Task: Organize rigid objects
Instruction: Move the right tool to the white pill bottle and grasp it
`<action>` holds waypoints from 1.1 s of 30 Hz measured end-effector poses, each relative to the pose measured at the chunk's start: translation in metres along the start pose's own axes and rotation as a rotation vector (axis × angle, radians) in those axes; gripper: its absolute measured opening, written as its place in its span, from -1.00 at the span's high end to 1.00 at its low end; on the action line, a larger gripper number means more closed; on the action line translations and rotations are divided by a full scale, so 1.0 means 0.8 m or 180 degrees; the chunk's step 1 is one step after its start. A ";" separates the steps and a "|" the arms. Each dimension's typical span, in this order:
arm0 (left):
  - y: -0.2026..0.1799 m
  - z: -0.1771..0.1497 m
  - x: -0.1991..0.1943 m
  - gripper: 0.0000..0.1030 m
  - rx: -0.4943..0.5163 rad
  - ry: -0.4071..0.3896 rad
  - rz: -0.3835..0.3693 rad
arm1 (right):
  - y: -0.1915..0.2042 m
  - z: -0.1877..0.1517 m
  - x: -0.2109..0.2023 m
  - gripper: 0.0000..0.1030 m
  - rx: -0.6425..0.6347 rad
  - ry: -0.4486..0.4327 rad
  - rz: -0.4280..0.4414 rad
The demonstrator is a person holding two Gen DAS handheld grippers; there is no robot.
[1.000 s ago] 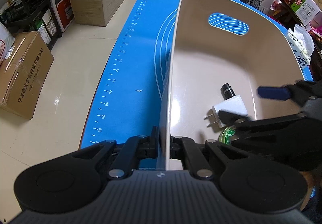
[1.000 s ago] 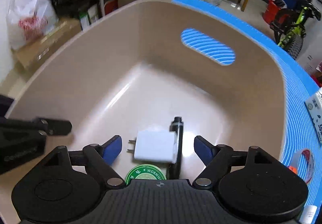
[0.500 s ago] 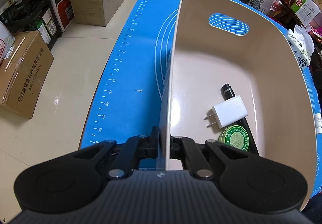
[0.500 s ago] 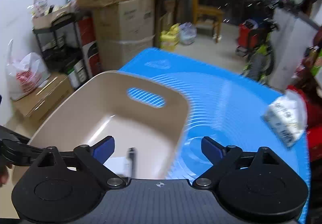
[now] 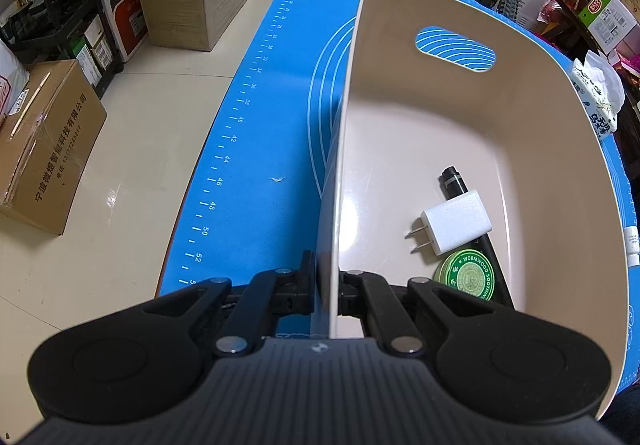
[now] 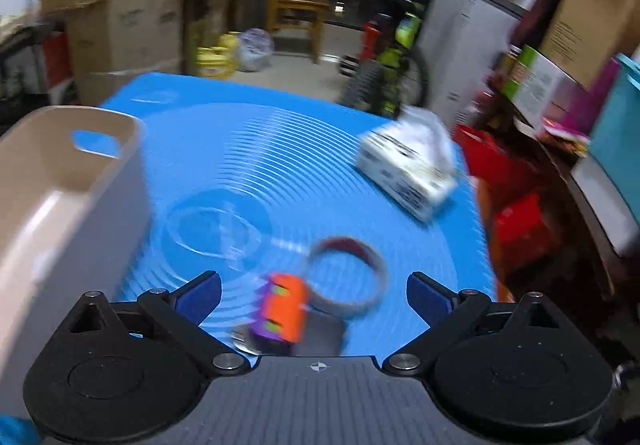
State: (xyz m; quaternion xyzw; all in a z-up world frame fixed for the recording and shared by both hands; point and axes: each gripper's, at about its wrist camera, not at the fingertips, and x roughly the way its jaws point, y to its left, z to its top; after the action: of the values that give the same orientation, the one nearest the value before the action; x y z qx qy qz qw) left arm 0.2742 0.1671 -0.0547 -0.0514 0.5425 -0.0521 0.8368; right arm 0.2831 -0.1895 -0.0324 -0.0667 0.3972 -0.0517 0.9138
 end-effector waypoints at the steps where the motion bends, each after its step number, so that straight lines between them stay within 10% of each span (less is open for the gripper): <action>1: 0.000 0.000 0.000 0.88 0.0001 0.0000 0.0001 | -0.008 -0.005 0.006 -0.91 0.0035 0.0017 -0.0035; 14: 0.002 0.000 -0.001 0.88 0.0003 -0.0001 0.0002 | -0.076 -0.075 0.072 -0.91 0.0420 0.0334 -0.0249; 33: 0.003 0.000 -0.001 0.88 0.0000 0.0001 0.0005 | -0.079 -0.097 0.089 -0.33 0.0542 0.0389 -0.0007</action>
State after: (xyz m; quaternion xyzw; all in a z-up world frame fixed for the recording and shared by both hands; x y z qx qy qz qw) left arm 0.2741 0.1695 -0.0543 -0.0509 0.5428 -0.0515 0.8368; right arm 0.2719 -0.2685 -0.1260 0.0140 0.4464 -0.0902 0.8902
